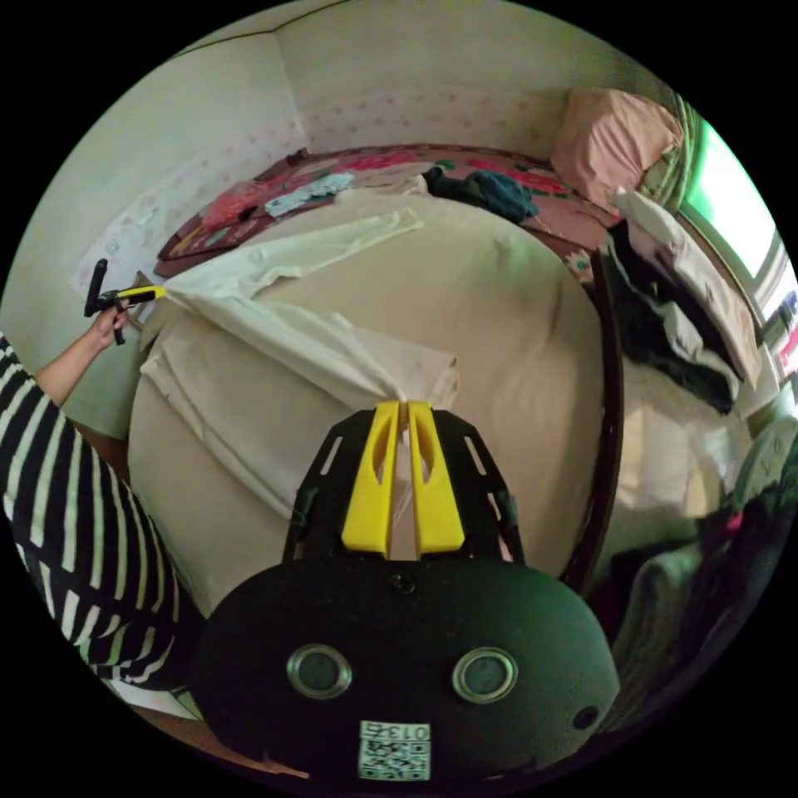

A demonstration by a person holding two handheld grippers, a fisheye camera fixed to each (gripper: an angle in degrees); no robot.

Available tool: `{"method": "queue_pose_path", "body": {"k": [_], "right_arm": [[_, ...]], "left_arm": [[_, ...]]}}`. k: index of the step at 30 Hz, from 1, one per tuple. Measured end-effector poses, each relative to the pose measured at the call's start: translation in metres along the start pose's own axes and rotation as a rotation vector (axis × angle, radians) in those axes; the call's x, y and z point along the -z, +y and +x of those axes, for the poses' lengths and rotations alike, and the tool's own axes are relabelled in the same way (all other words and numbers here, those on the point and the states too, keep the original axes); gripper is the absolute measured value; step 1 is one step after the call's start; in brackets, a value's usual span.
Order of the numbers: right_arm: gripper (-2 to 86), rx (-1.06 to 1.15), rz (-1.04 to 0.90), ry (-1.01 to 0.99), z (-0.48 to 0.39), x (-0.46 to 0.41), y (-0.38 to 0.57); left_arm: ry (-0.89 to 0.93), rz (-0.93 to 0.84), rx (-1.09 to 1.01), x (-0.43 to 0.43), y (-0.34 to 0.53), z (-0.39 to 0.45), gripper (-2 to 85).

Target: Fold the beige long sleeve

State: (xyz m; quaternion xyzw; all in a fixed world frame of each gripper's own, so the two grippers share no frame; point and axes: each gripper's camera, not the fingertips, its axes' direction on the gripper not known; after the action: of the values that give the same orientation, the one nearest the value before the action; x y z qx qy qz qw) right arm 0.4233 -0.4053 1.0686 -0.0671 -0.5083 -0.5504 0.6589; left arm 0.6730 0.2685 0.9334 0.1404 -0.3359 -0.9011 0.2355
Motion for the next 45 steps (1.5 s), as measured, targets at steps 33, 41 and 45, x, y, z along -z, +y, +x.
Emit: {"method": "queue_pose_path", "body": {"k": [33, 41, 45], "right_arm": [[0.3, -0.300, -0.010, -0.097, 0.104, -0.033, -0.071], [0.4, 0.036, -0.122, 0.069, -0.014, -0.048, -0.070], [1.4, -0.094, -0.110, 0.173, 0.007, -0.043, -0.072]], "left_arm": [[-0.160, -0.117, 0.035, -0.010, -0.073, 0.077, -0.1], [-0.172, -0.184, -0.175, -0.003, -0.077, 0.145, -0.1], [-0.181, -0.211, -0.135, -0.003, -0.075, 0.143, -0.2]]}}
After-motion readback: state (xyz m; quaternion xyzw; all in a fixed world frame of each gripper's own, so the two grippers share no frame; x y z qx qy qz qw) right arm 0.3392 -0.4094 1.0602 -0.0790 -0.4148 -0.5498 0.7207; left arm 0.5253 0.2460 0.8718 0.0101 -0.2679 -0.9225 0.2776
